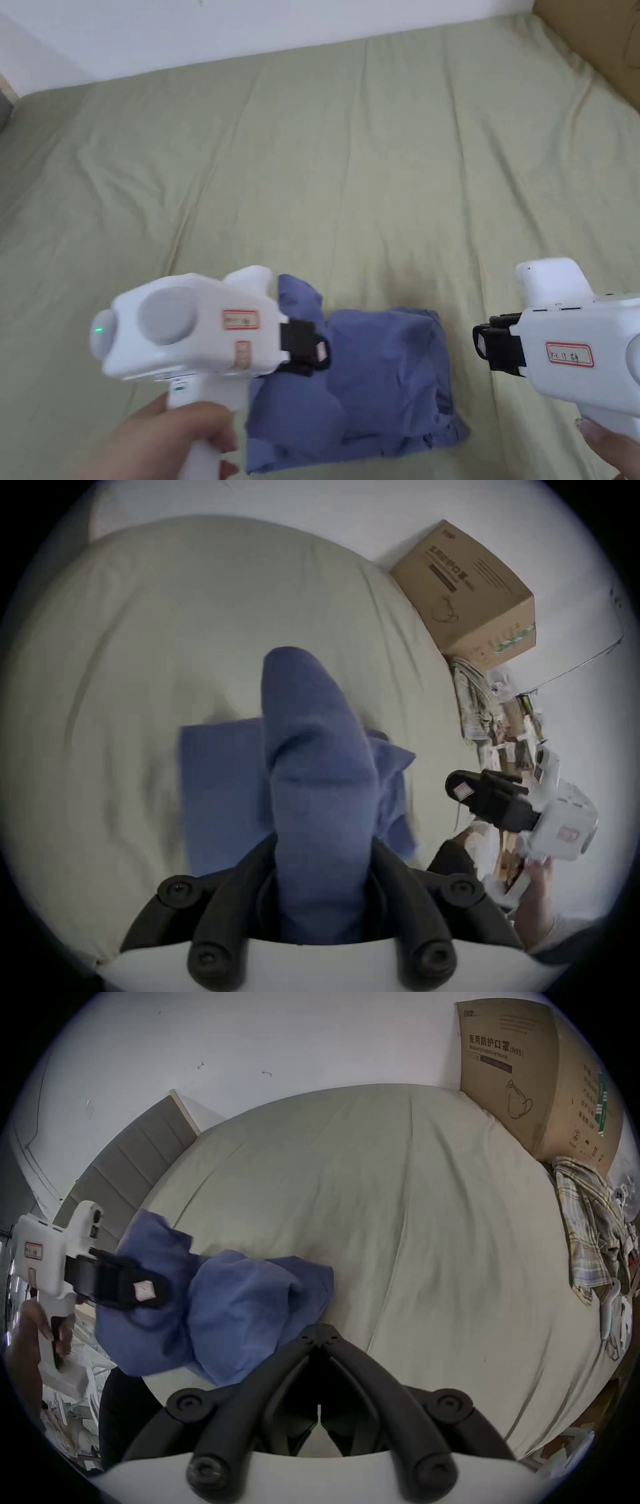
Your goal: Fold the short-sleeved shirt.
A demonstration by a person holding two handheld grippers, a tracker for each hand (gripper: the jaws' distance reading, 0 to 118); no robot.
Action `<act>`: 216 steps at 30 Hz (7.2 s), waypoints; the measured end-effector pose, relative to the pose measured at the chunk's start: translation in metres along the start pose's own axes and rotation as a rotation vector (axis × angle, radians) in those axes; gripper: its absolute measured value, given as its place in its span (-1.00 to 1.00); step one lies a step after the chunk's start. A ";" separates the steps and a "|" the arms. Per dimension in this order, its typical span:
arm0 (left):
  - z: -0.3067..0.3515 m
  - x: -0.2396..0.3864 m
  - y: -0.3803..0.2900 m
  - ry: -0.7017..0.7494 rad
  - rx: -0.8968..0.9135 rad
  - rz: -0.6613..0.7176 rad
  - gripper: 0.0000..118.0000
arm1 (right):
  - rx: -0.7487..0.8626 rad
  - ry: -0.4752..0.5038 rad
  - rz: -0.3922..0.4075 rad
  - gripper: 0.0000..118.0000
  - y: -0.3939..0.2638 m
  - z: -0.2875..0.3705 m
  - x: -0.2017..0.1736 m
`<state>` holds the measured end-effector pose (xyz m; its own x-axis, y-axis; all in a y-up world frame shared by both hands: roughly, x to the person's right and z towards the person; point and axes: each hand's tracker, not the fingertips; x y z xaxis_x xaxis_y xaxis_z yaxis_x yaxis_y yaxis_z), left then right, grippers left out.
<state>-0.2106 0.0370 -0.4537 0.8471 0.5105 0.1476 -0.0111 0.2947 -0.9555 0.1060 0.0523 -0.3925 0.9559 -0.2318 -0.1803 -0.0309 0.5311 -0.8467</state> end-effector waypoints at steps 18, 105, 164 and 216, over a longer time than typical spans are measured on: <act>-0.022 0.016 -0.001 -0.242 0.032 0.057 0.62 | 0.041 -0.015 -0.044 -1.00 0.000 0.005 0.016; -0.056 -0.101 -0.041 -0.545 0.005 0.225 -0.56 | -0.068 0.278 -0.363 -1.00 -0.016 -0.029 0.017; 0.112 -0.004 -0.049 0.444 0.645 -0.085 -1.00 | 0.284 -0.176 -0.013 -1.00 0.043 0.017 -0.185; 0.190 0.185 -0.094 0.579 1.237 -0.380 0.91 | 1.005 -0.390 0.113 0.45 0.033 0.218 -0.100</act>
<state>-0.1535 0.2569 -0.2881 0.9951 -0.0679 -0.0715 0.0680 0.9977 -0.0011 0.0732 0.2709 -0.2931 0.9950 0.0411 0.0908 -0.0407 0.9992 -0.0059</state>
